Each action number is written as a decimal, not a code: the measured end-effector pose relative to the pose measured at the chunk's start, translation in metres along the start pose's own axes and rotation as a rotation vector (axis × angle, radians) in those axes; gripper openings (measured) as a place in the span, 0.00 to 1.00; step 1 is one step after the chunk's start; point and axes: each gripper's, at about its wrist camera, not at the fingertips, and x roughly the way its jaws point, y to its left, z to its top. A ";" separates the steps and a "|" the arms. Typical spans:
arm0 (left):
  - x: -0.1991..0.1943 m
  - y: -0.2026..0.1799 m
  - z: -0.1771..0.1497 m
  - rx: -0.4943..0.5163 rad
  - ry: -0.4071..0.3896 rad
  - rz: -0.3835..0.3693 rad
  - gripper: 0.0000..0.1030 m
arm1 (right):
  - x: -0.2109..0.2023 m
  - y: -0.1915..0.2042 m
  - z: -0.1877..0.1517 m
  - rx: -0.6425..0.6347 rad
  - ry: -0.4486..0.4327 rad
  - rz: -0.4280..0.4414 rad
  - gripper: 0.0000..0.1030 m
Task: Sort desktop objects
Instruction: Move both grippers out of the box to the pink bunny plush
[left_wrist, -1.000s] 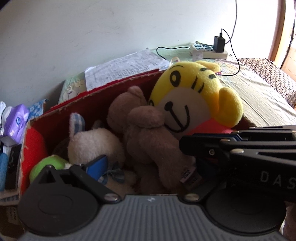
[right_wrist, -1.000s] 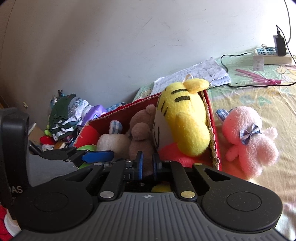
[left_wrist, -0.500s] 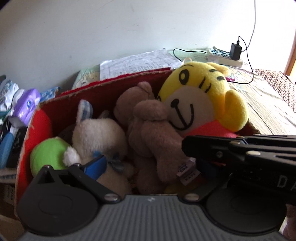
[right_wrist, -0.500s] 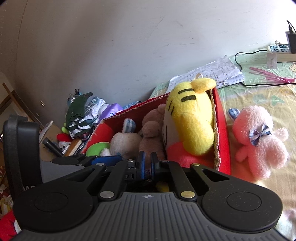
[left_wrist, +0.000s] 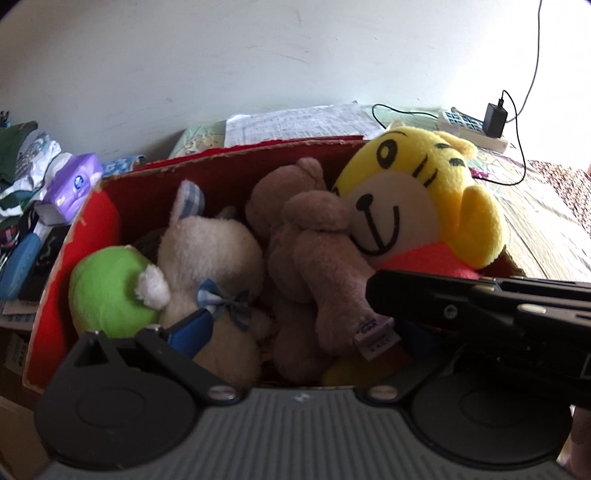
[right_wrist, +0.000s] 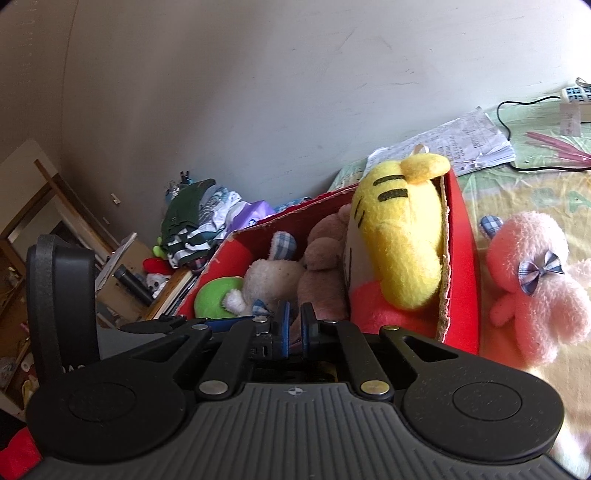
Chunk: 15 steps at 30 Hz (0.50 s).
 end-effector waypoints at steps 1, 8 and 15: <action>-0.001 0.000 -0.001 -0.004 -0.006 0.008 1.00 | -0.001 -0.001 0.000 -0.002 0.002 0.015 0.04; -0.007 -0.007 -0.003 -0.047 -0.015 0.088 0.99 | -0.007 -0.012 0.005 -0.007 0.029 0.121 0.06; -0.019 -0.009 -0.002 -0.082 -0.013 0.148 0.99 | -0.034 -0.029 0.013 -0.016 0.001 0.221 0.18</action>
